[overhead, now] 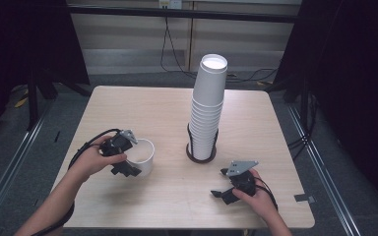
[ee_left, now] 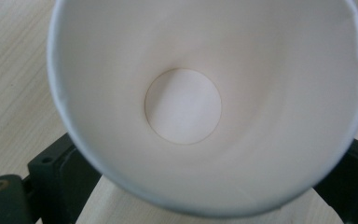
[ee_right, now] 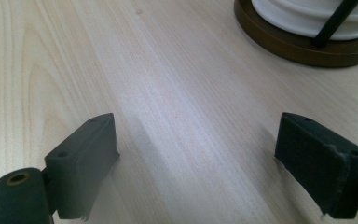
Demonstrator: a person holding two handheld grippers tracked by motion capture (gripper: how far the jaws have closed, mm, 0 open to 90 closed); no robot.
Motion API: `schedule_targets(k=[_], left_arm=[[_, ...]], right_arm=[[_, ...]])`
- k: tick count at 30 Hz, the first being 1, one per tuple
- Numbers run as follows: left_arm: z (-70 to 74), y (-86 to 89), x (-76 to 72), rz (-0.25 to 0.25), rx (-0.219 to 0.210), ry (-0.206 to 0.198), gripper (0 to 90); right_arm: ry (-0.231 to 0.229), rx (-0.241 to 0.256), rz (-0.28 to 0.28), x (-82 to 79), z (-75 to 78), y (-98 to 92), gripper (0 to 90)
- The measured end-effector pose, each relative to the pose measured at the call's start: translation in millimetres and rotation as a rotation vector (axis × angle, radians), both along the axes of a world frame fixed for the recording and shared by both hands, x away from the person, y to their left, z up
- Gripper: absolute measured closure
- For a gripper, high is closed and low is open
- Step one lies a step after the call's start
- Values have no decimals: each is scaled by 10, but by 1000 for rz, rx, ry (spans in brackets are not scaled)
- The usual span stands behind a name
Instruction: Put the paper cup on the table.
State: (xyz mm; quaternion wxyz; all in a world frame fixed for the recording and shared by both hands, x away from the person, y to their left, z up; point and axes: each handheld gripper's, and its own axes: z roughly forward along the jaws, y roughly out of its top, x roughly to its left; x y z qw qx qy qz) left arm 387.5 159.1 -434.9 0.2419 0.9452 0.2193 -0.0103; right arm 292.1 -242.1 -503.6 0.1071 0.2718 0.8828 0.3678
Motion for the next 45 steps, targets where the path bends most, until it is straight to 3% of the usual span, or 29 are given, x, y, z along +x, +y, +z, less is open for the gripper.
schedule_targets(k=[18,25,32,39,45], left_arm=[[-204,297,-115,60,-66,8,80],[-289,391,-149,70,-65,11,81],[-365,476,-193,99,-93,10,84],[-432,559,-242,106,-55,-18,97],[-539,624,-286,120,-74,-9,101]], right_arm=[[0,0,0,0,0,0,121],[0,0,0,0,0,0,121],[0,0,1,1,0,0,120],[0,0,0,0,0,0,120],[0,0,1,0,0,0,120]])
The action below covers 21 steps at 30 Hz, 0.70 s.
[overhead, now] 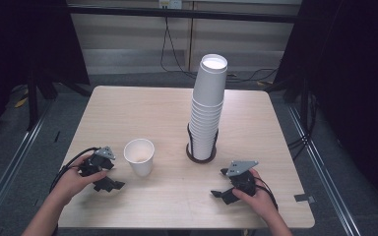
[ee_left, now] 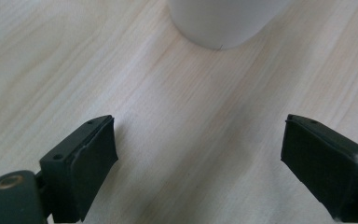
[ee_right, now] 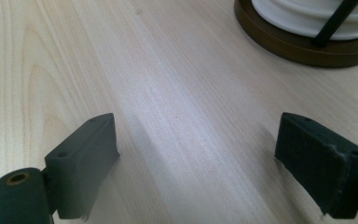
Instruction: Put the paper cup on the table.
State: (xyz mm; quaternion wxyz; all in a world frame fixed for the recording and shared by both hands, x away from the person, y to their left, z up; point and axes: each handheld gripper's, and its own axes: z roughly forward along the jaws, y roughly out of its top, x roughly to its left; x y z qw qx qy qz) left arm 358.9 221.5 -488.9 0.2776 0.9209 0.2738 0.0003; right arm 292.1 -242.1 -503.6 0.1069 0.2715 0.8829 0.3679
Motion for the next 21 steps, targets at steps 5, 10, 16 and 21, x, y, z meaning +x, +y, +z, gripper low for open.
schedule_targets(k=[5,10,16,21], left_arm=[[-56,40,-35,11,-17,-27,99],[-90,48,-78,-8,-26,-63,81],[-144,41,-119,-25,-39,-106,16],[-172,28,-128,-21,-46,-139,0]], right_arm=[[0,0,0,0,0,0,120],[0,0,0,0,0,0,121],[0,0,0,0,0,0,121],[0,0,0,0,0,0,120]])
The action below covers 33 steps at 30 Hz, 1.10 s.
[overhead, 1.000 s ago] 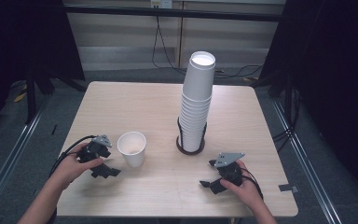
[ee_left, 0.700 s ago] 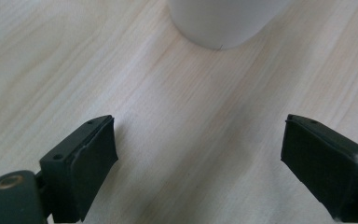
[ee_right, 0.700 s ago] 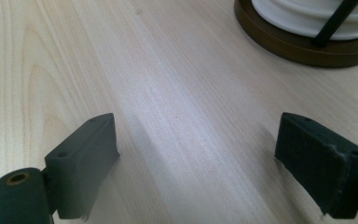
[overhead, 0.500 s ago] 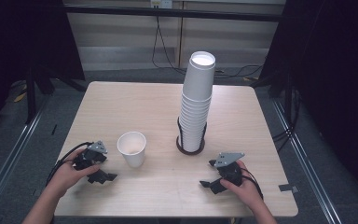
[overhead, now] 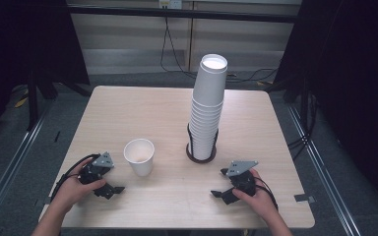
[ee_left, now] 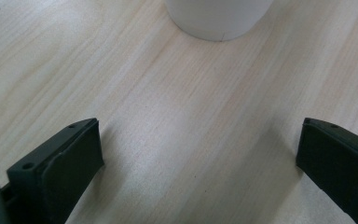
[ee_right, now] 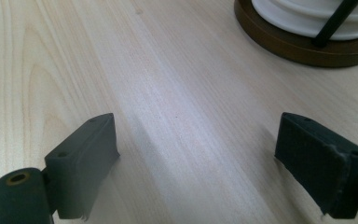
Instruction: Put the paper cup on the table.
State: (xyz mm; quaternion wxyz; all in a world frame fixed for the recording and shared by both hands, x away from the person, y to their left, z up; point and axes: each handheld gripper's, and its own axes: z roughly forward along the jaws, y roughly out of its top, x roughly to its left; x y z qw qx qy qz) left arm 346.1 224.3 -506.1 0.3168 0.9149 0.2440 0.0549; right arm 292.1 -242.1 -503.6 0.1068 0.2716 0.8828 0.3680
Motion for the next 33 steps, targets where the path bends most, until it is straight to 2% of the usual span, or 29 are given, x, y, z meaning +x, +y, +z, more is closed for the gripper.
schedule_targets(k=[7,15,20,33], left_arm=[[-51,33,-26,24,-58,-37,0],[-91,69,-61,42,-101,-74,0],[-118,84,-82,55,-129,-82,0],[-118,83,-83,55,-129,-82,0]], right_arm=[[0,0,0,0,0,0,120],[0,0,0,0,0,0,120],[0,0,0,0,0,0,121],[0,0,0,0,0,0,120]])
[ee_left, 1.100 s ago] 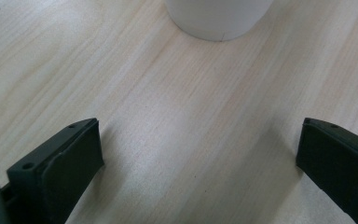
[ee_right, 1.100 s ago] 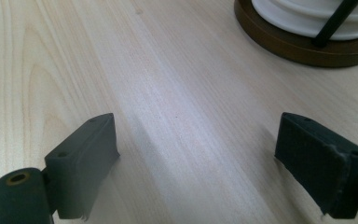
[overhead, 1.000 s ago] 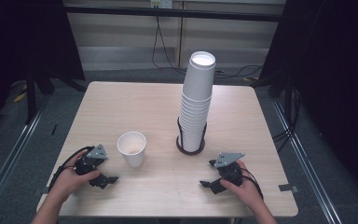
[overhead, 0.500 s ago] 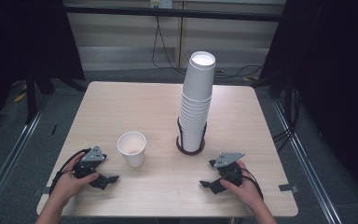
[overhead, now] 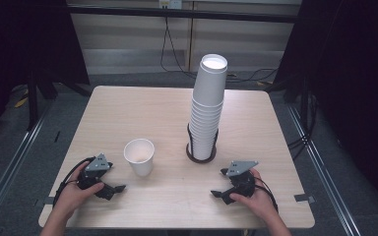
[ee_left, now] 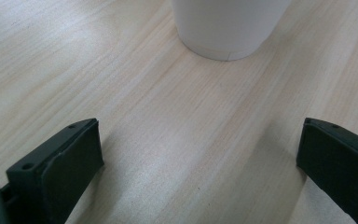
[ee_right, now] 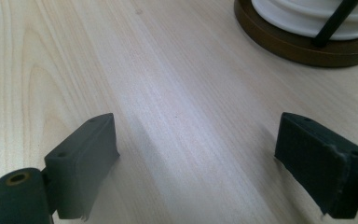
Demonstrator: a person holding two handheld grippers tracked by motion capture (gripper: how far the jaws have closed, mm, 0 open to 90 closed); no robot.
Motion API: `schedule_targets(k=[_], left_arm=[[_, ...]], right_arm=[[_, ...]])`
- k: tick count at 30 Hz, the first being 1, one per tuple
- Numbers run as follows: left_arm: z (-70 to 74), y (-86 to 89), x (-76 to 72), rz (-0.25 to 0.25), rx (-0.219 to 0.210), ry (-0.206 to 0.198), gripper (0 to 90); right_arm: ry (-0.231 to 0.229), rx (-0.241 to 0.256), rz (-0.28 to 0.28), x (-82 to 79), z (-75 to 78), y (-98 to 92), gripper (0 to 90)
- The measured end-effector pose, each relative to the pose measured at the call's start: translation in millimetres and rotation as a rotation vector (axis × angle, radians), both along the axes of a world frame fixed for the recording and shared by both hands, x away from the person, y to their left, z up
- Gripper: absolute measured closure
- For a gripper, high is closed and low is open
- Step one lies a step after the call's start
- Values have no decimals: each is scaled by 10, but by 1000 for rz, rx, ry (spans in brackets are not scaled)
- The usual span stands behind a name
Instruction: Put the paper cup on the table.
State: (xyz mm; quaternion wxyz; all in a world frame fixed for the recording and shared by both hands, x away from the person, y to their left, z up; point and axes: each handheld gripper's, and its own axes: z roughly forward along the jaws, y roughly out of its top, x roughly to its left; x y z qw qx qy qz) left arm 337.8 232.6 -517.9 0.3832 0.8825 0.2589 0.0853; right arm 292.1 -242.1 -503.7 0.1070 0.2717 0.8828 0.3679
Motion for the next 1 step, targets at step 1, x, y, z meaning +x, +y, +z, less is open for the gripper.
schedule_targets(k=[1], left_arm=[[0,0,1,0,0,-1,0]], right_arm=[[0,0,0,0,0,0,119]])
